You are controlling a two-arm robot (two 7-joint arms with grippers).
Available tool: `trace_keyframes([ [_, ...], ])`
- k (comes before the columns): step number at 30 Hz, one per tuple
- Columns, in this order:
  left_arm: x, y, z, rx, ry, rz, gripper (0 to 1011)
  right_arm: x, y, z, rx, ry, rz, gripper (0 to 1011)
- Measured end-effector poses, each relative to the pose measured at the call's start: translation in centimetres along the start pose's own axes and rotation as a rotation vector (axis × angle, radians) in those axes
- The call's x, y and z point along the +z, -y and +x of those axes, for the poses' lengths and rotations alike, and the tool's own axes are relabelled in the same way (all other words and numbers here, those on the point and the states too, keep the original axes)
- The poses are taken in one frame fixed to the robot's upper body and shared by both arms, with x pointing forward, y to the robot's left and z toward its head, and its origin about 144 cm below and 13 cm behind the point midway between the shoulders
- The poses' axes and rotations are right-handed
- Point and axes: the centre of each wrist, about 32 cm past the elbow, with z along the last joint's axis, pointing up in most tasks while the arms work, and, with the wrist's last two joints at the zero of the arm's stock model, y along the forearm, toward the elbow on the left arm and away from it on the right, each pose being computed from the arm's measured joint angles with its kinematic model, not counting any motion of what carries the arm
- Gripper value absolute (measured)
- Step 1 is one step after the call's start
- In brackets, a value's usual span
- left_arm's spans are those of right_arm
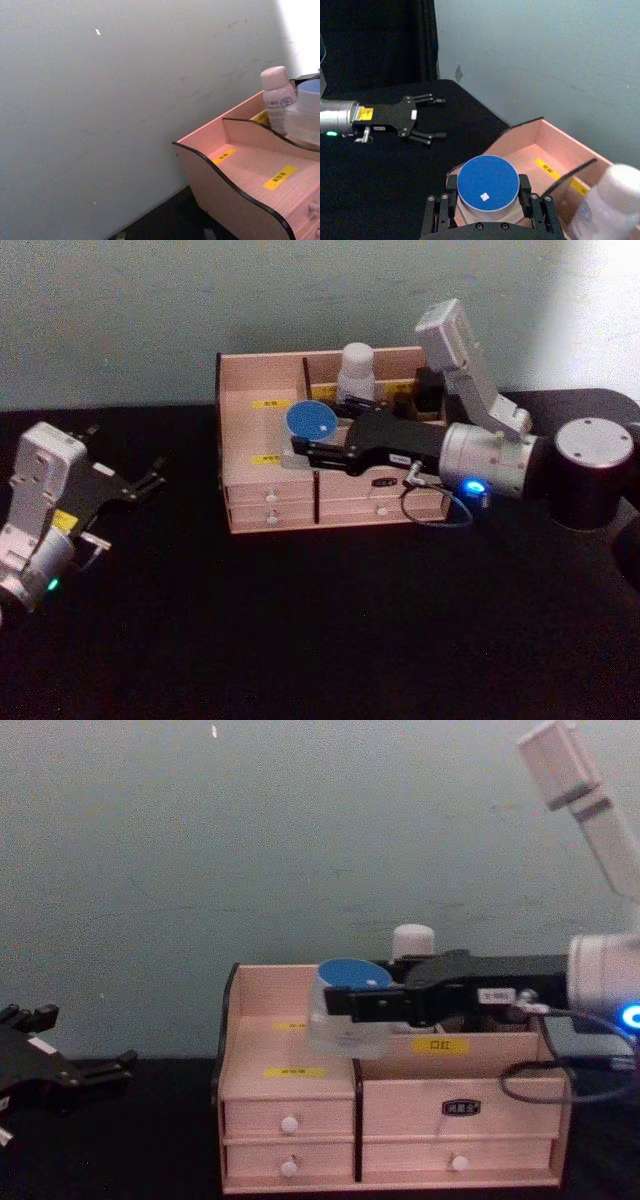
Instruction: Pick up the facial cleanser and watermelon frost from the table and place them into the tiered storage box.
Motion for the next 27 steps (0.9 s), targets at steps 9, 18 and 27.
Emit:
trace_keyframes([
  [9,0.0,0.0,0.0,0.000,0.000,0.000,1001,0.1,-2.7,0.7,0.031,0.002,-0.014,726],
  [18,0.0,0.0,0.0,0.000,0.000,0.000,1001,0.0,-4.5,1.4,0.043,0.004,-0.027,724],
  [27,0.0,0.0,0.0,0.000,0.000,0.000,1001,-0.1,-5.7,2.0,0.042,-0.007,-0.032,724],
])
